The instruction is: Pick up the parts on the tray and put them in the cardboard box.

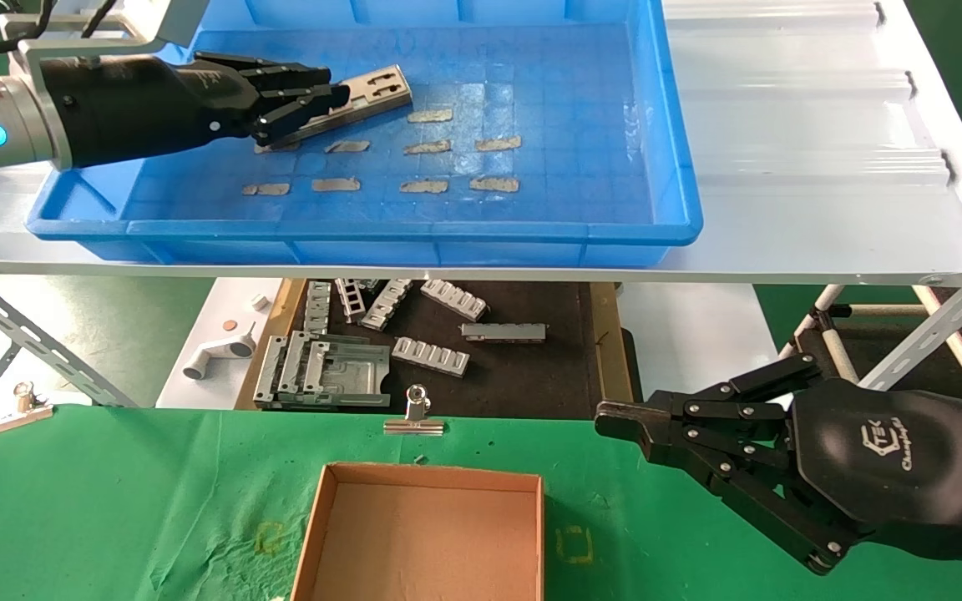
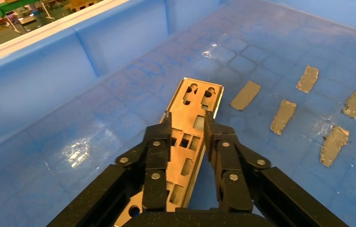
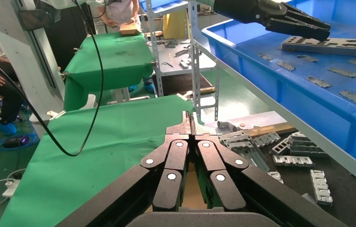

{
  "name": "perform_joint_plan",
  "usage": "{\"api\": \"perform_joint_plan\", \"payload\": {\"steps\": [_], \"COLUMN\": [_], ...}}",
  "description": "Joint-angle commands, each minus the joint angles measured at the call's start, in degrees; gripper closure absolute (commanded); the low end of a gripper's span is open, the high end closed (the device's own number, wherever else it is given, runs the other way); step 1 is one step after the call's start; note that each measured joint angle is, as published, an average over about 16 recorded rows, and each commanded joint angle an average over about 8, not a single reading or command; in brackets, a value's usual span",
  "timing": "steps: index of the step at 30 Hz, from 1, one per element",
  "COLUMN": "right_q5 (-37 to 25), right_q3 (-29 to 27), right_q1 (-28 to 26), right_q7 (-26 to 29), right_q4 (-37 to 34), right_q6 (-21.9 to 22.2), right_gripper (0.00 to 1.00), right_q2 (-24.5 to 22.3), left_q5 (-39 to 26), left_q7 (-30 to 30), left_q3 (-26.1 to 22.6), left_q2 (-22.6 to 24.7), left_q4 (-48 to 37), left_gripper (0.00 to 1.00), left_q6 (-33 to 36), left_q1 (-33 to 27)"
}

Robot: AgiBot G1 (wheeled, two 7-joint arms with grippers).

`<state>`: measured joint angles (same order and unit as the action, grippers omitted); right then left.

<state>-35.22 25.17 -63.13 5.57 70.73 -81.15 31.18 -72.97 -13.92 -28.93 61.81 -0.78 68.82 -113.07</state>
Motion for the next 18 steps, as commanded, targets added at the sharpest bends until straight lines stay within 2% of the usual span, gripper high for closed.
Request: {"api": "perform_joint_plan", "payload": {"steps": [1,12,13,15,18], "right_q5": [0.0,0.0,0.0,0.0,0.0], "right_q3": [0.0,0.0,0.0,0.0,0.0], "right_q1": [0.0,0.0,0.0,0.0,0.0], "right_q7": [0.0,0.0,0.0,0.0,0.0], "right_q4": [0.0,0.0,0.0,0.0,0.0], "right_q6": [0.0,0.0,0.0,0.0,0.0], "right_gripper": [1.00,1.00,1.00,1.00,1.00], "right_q2": [0.0,0.0,0.0,0.0,0.0], "left_q5": [0.1,-0.4,-0.5,-0.5,-0.5], "left_q7": [0.4,0.3,0.3,0.3,0.3], "left_q3": [0.0,-0.3,-0.3,-0.3,-0.3], "left_q2": [-0.1,-0.2,-0.2,-0.2,-0.3], "left_q4": [0.0,0.4,0.4,0.4,0.5], "left_gripper": [0.00,0.01,0.04,0.20,0.57], "left_q6": [0.0,-1.5,-1.6,-1.8,-1.9], "left_q1": [0.0,0.4,0.5,0.5,0.6]}}
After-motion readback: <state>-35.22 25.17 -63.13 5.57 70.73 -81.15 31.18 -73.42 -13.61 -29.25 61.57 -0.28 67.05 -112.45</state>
